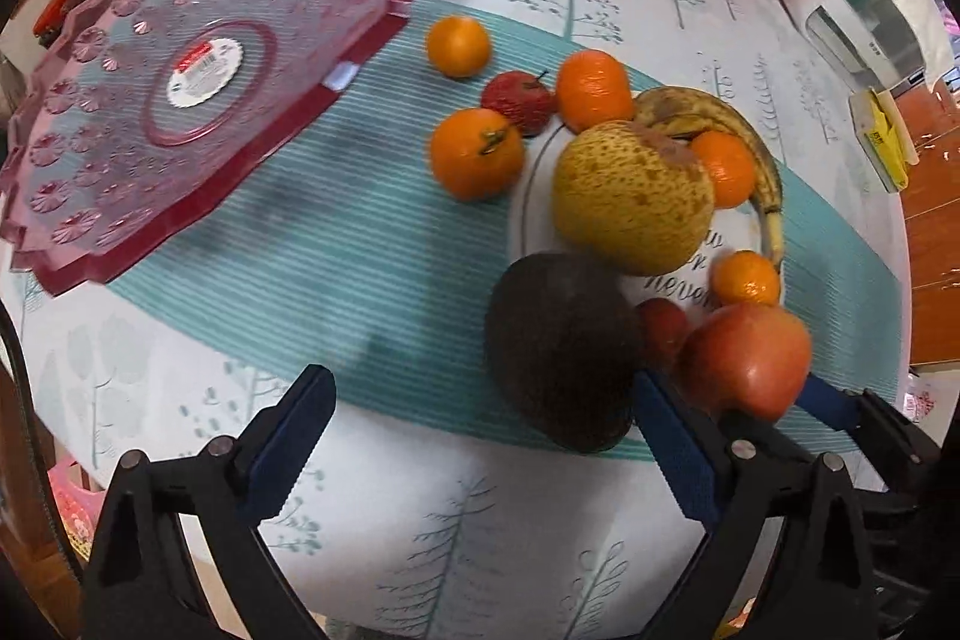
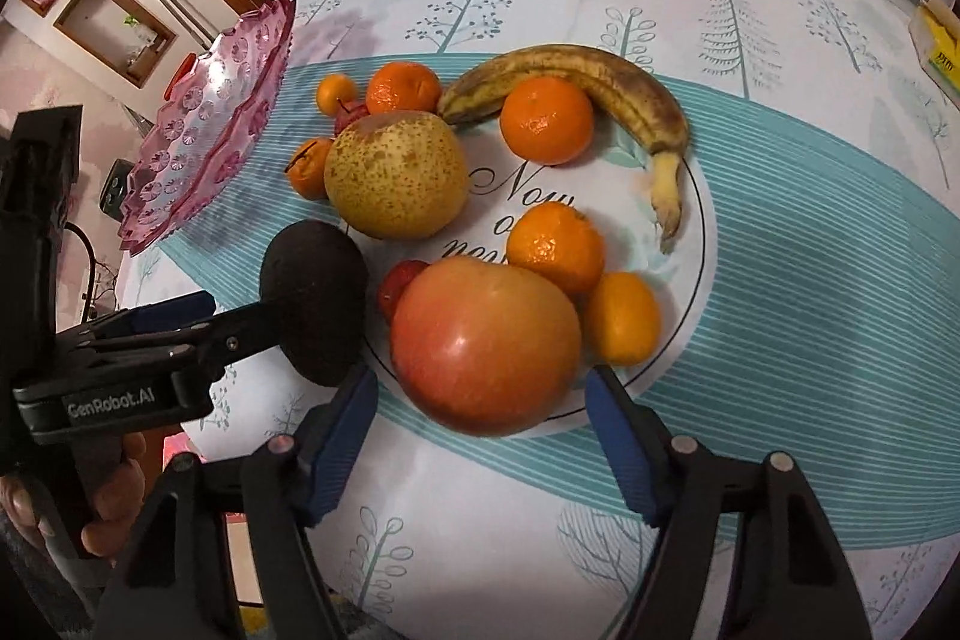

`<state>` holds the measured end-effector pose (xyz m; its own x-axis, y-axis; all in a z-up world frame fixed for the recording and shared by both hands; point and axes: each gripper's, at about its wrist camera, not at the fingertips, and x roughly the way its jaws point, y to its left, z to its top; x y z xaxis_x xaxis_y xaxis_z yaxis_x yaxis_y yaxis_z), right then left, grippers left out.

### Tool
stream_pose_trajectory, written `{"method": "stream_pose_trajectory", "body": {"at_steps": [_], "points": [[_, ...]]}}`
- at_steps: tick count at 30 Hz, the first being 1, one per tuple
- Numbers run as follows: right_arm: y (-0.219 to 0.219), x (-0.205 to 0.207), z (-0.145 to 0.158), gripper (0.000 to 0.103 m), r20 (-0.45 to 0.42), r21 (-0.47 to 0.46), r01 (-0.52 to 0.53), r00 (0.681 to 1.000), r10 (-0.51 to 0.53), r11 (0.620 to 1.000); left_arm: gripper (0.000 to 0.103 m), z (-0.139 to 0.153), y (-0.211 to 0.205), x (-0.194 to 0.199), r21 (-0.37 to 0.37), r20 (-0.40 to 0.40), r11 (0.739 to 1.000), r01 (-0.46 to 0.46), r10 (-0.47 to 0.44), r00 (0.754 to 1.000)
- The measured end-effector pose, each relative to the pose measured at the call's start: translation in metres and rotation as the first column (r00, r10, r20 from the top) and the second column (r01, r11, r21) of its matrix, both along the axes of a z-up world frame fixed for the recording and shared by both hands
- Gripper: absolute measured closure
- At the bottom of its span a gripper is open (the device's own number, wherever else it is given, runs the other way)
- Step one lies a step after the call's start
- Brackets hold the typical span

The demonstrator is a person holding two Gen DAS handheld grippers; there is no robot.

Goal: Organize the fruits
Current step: 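Grasp the dark avocado with the left gripper while the right gripper approaches the red apple, then grasp the red apple with the right gripper while the left gripper carries the avocado to the pink bowl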

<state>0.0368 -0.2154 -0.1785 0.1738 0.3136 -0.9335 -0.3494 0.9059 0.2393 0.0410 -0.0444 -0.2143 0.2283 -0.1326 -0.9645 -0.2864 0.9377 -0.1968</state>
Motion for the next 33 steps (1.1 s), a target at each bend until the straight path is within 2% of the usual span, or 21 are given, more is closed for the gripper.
{"method": "stream_pose_trajectory", "body": {"at_steps": [2, 7, 9, 10, 12, 17, 23, 29, 33], "points": [[0.001, 0.001, 0.000, 0.032, 0.009, -0.002, -0.002, 1.000, 0.002, 1.000, 0.007, 0.000, -0.002, 0.005, -0.010, -0.004, 1.000, 0.001, -0.001, 1.000], [0.004, 0.003, -0.003, 0.033, 0.031, -0.018, -0.003, 1.000, 0.004, 1.000, 0.017, -0.002, -0.004, 0.013, -0.056, -0.003, 0.998, 0.008, -0.008, 1.000], [0.005, 0.003, -0.005, 0.033, 0.036, -0.025, -0.003, 0.999, 0.003, 1.000, 0.026, -0.004, -0.006, 0.016, -0.092, -0.003, 0.996, 0.010, -0.010, 1.000], [0.006, 0.003, -0.005, 0.033, 0.039, -0.026, -0.004, 0.999, 0.005, 1.000, 0.028, -0.004, -0.007, 0.016, -0.098, -0.002, 0.995, -0.014, 0.013, 1.000], [0.007, 0.003, -0.005, 0.033, 0.054, -0.030, -0.008, 0.998, 0.009, 1.000, 0.032, -0.007, -0.010, 0.018, -0.123, -0.008, 0.992, -0.003, 0.002, 1.000], [0.008, 0.002, -0.006, 0.034, 0.079, -0.030, -0.014, 0.997, 0.017, 0.999, 0.032, -0.013, -0.011, 0.019, -0.143, -0.015, 0.990, -0.010, 0.008, 1.000], [0.008, -0.001, -0.006, 0.034, 0.107, -0.019, -0.026, 0.994, 0.028, 0.999, 0.030, -0.027, -0.009, 0.021, -0.215, -0.032, 0.976, -0.035, 0.029, 0.999], [0.007, -0.005, -0.006, 0.035, 0.113, -0.019, -0.040, 0.993, 0.041, 0.999, 0.032, -0.024, -0.014, 0.018, -0.192, -0.011, 0.981, -0.034, 0.032, 0.999], [0.006, -0.009, -0.004, 0.035, 0.105, -0.007, -0.053, 0.993, 0.054, 0.999, 0.033, -0.013, -0.023, 0.012, -0.079, 0.011, 0.997, -0.001, 0.002, 1.000]]}}
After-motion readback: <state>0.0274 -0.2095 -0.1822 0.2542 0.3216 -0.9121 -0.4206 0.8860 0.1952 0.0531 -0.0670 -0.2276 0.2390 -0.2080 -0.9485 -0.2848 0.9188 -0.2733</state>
